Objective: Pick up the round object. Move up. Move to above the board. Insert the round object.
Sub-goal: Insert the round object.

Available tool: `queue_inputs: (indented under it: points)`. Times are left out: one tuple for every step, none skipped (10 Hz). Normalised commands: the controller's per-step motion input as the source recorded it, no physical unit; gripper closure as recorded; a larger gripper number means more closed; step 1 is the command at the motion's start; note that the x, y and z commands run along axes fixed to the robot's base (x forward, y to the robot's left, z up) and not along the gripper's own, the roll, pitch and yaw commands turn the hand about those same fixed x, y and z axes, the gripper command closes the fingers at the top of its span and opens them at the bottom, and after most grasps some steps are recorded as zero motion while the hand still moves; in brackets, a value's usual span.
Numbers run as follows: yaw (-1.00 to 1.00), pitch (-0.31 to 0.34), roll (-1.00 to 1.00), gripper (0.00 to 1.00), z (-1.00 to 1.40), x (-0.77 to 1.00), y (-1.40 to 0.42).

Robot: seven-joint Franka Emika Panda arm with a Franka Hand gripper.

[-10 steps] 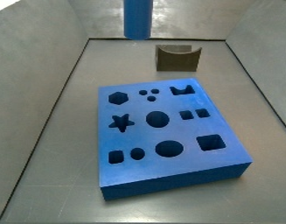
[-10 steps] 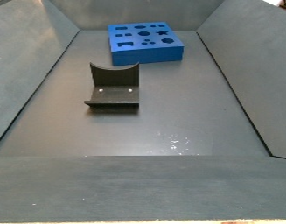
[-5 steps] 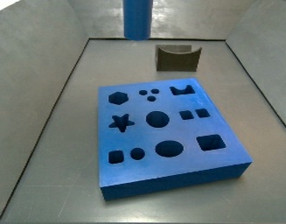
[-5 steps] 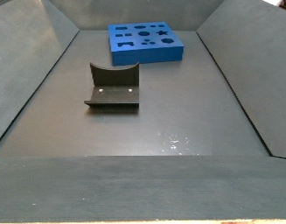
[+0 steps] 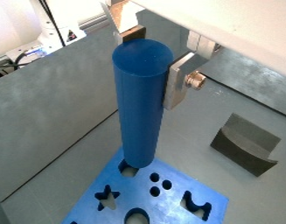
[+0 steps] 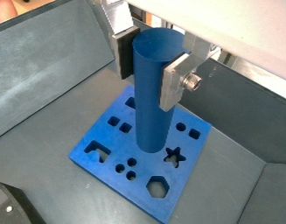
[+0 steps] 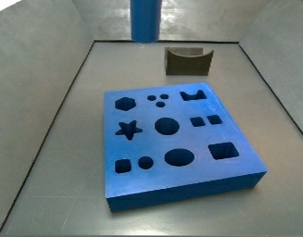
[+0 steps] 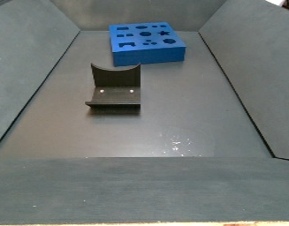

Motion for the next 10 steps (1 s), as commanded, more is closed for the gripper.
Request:
queue_inputs:
  points:
    - [0.00,-0.011,0.00,1.00,-0.02,0.00,0.00]
    - [0.00,-0.009,0.00,1.00,-0.02,0.00,0.00]
    - [0.00,-0.006,0.00,1.00,-0.02,0.00,0.00]
    - [0.00,-0.020,0.00,1.00,-0.03,0.00,0.00]
    - [0.00,-0.031,0.00,1.00,-0.03,0.00,0.00]
    - [0.00,-0.040,0.00,1.00,-0.04,0.00,0.00]
    - [0.00,-0.037,0.00,1.00,-0.04,0.00,0.00]
    - [0.00,-0.074,0.00,1.00,-0.07,0.00,0.00]
    - [0.00,-0.071,0.00,1.00,-0.05,0.00,0.00]
    - [0.00,-0.177,0.00,1.00,-0.11,-0.02,0.00]
